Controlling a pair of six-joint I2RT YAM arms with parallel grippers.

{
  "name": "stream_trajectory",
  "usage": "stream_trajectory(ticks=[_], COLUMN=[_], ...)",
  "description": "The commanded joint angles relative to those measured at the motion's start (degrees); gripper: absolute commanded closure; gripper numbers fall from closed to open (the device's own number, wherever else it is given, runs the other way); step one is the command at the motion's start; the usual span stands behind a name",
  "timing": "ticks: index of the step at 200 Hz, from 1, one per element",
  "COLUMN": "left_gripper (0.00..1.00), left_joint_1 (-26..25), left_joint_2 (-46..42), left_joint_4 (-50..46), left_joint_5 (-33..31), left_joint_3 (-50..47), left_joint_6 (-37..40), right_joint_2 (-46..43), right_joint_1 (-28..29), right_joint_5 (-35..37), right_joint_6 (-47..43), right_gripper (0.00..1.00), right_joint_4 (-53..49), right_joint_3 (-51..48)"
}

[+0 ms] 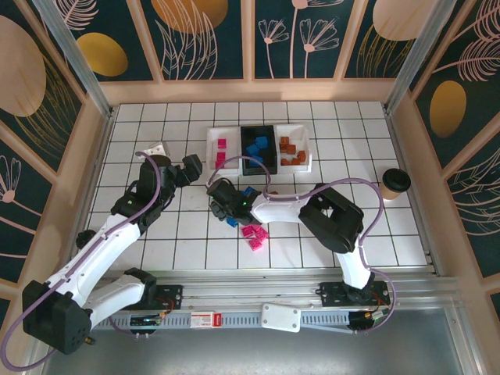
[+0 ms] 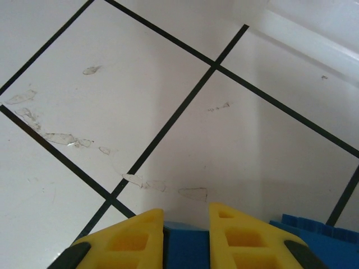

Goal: Sort the legos into containers by color
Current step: Pick up the lego from the center of the table.

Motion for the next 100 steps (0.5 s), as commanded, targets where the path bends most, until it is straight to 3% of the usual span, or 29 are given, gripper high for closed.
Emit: stream_trajectory(ticks=[1,60,100], left_gripper=[0.01,0.01,0.01], left_joint_1=[0.35,0.3,0.22], left_joint_2=[-1.02,-2.15,-0.67], left_joint_4=[-1.3,-0.83,2.26], left_joint_5=[-0.48,0.24,6.14], left_joint_3=[-0.37,-2.86,-6.33], left_joint_6=[-0.23,0.29,1.66], right_joint_2=[-1.89,-12.89,-19.48], right_joint_1=[-0.81,-5.98,-14.82], right_joint_5=[-3.9,-11.15,-13.08], right_joint_6=[1.13,5.8,8.67], right_gripper=[0.89,0.91,0.91], right_joint_4=[0.79,8.71,11.04], right_joint_3=[-2.32,-8.17,-12.19])
